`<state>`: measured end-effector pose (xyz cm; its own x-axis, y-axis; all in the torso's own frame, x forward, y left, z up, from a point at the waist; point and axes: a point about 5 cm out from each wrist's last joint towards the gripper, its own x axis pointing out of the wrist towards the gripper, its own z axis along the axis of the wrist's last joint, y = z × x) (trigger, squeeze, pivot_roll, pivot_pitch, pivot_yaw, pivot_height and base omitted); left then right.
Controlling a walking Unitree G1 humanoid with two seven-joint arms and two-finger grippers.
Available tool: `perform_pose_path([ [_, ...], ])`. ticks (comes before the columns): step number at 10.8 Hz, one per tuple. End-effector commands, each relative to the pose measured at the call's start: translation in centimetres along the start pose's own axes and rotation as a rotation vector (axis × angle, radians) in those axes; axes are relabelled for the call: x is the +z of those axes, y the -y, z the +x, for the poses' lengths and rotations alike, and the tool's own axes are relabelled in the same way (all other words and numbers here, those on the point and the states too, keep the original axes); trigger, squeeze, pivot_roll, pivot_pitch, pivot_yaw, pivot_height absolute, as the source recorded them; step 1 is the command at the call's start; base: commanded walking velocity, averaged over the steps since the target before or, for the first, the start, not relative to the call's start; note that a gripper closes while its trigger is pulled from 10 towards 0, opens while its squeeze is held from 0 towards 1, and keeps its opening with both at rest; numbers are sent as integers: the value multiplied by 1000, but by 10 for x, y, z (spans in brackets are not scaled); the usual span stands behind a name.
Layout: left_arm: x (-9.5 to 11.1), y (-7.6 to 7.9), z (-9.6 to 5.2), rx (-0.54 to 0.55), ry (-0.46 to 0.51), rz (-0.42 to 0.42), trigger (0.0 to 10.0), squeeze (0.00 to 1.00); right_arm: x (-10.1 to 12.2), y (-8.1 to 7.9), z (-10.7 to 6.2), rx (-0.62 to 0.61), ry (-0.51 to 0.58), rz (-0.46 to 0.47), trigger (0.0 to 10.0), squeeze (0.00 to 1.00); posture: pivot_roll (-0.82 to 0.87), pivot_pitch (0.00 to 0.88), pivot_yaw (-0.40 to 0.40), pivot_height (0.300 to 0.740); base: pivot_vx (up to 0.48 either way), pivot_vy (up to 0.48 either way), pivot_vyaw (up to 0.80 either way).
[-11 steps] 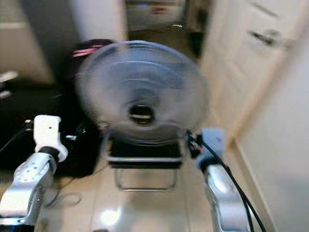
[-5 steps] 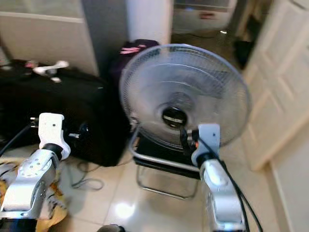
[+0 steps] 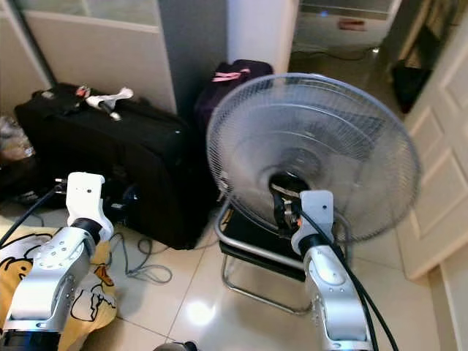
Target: Clean up the room
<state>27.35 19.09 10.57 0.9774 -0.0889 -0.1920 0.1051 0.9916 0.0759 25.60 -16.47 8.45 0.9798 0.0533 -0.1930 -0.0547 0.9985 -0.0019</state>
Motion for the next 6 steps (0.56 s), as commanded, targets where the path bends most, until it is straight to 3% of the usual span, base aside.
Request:
perform_pose_path([
  [1, 5, -2, 2, 9, 16, 15, 10000, 0, 6, -1, 0, 11, 19, 15, 10000, 0, -78, 0, 19, 740, 0, 0, 0],
  [2, 5, -2, 3, 21, 22, 18, 10000, 0, 6, -2, 2, 16, 18, 19, 10000, 0, -69, 0, 10, 740, 0, 0, 0],
  [6, 12, -1, 9, 33, 68, 58, 10000, 0, 9, -6, 7, 58, 23, 30, 10000, 0, -58, 0, -13, 740, 0, 0, 784],
])
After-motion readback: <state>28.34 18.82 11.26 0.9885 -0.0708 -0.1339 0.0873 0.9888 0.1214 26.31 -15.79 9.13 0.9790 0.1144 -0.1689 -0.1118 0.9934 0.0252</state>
